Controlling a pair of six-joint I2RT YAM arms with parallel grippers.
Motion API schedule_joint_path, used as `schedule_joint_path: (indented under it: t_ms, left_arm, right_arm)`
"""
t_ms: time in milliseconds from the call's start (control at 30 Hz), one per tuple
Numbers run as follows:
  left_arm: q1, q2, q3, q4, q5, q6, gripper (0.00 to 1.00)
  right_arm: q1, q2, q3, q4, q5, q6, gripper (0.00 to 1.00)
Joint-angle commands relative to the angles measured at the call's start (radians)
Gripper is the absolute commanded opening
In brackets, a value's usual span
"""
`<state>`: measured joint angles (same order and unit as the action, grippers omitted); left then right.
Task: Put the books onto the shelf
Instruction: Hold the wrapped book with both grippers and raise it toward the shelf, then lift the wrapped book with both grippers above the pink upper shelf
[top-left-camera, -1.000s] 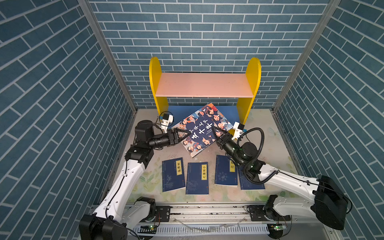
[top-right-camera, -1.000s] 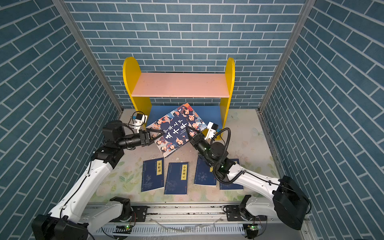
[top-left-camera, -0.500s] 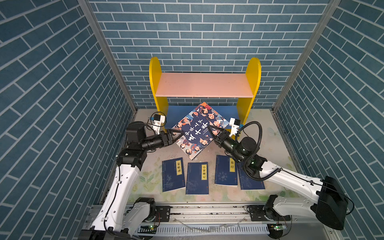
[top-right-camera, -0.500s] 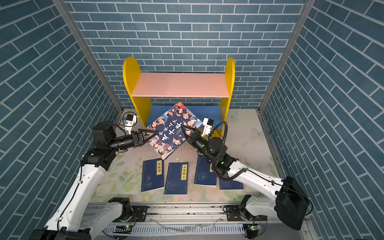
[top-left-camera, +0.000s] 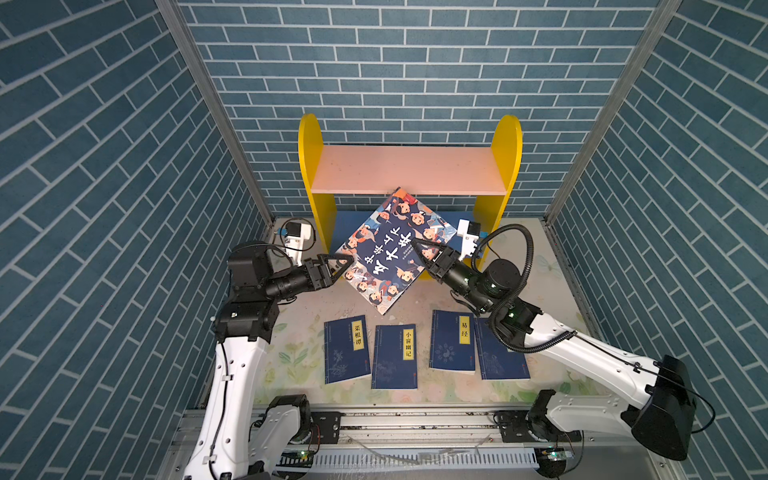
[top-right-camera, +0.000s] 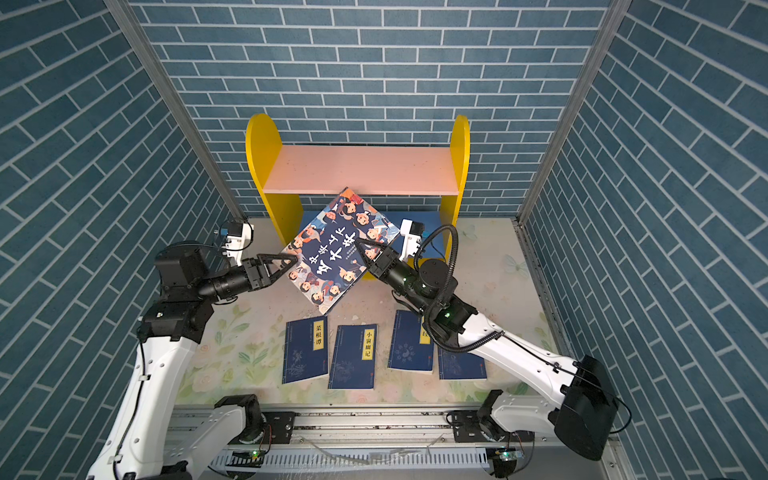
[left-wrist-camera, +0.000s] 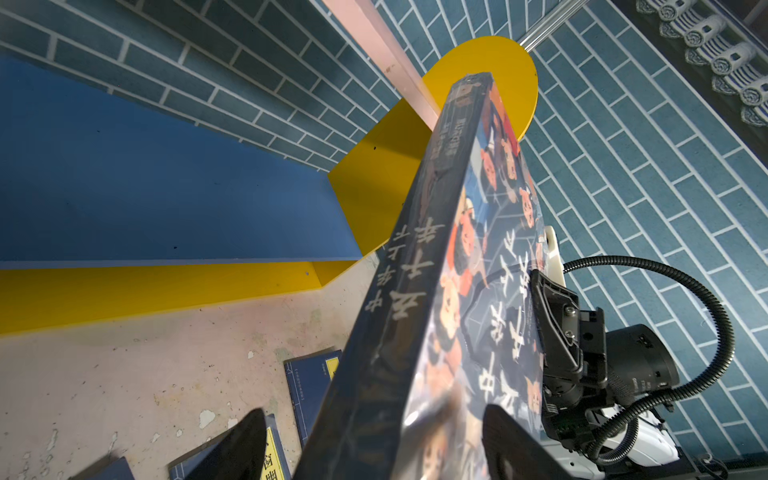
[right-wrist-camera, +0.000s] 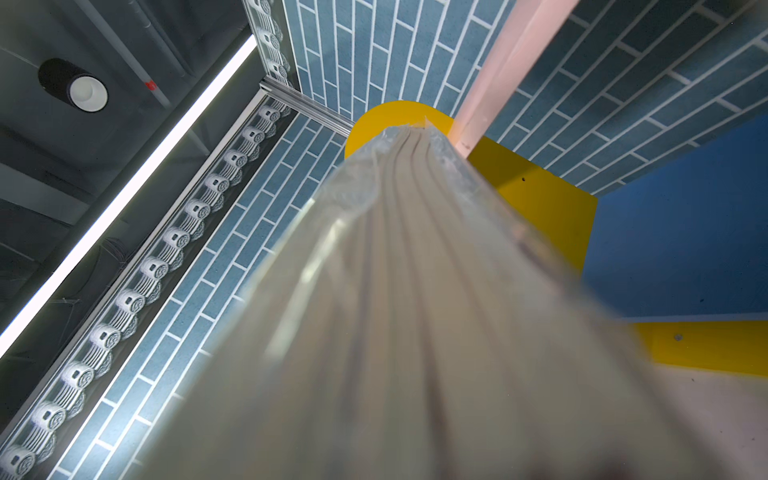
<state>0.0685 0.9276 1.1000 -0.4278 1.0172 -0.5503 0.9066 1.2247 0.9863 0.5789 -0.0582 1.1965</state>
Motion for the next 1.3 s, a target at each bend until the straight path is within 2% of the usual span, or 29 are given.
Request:
schedule_joint_path:
  t_ms: [0, 67, 167, 367, 533, 633, 700, 767, 933, 1100, 1267]
  left_arm:
    - [0.029, -0.009, 0.093, -0.123, -0.022, 0.106, 0.83]
    - [0.037, 0.002, 0.151, -0.221, -0.083, 0.176, 0.84]
    - [0.063, 0.006, 0.212, -0.267, -0.092, 0.216, 0.84]
    - [0.077, -0.001, 0.244, -0.198, -0.050, 0.114, 0.85]
    - [0.077, -0.014, 0.193, 0.002, 0.002, -0.086, 0.88]
    - [0.075, -0.010, 0.134, 0.241, 0.023, -0.300, 0.92]
    - [0.073, 0.003, 0.086, 0.439, 0.023, -0.466, 1.00]
    - [0.070, 0.023, 0.072, 0.525, -0.015, -0.537, 1.00]
    - [0.026, 0.094, 0.102, 0.568, -0.104, -0.546, 1.00]
    - [-0.051, 0.164, 0.156, 0.549, -0.126, -0.501, 1.00]
    - [-0.095, 0.202, 0.172, 0.575, -0.181, -0.484, 1.00]
  right_arm:
    - [-0.016, -0.035, 0.120, 0.191, -0.021, 0.008, 0.00]
    - [-0.026, -0.034, 0.162, 0.167, -0.019, -0.010, 0.00]
    - [-0.033, -0.022, 0.245, 0.104, -0.019, -0.049, 0.00]
    - [-0.059, 0.056, 0.380, 0.081, 0.004, -0.067, 0.00]
    - [-0.076, 0.144, 0.482, 0.091, 0.050, -0.070, 0.00]
    - [-0.076, 0.195, 0.546, 0.090, 0.087, -0.088, 0.00]
    - [-0.077, 0.228, 0.600, 0.065, 0.114, -0.110, 0.00]
    - [-0.077, 0.260, 0.646, 0.043, 0.146, -0.120, 0.00]
    - [-0.076, 0.338, 0.736, 0.022, 0.219, -0.100, 0.00]
    - [-0.076, 0.395, 0.809, 0.000, 0.264, -0.087, 0.00]
    - [-0.072, 0.395, 0.809, -0.037, 0.371, -0.057, 0.00]
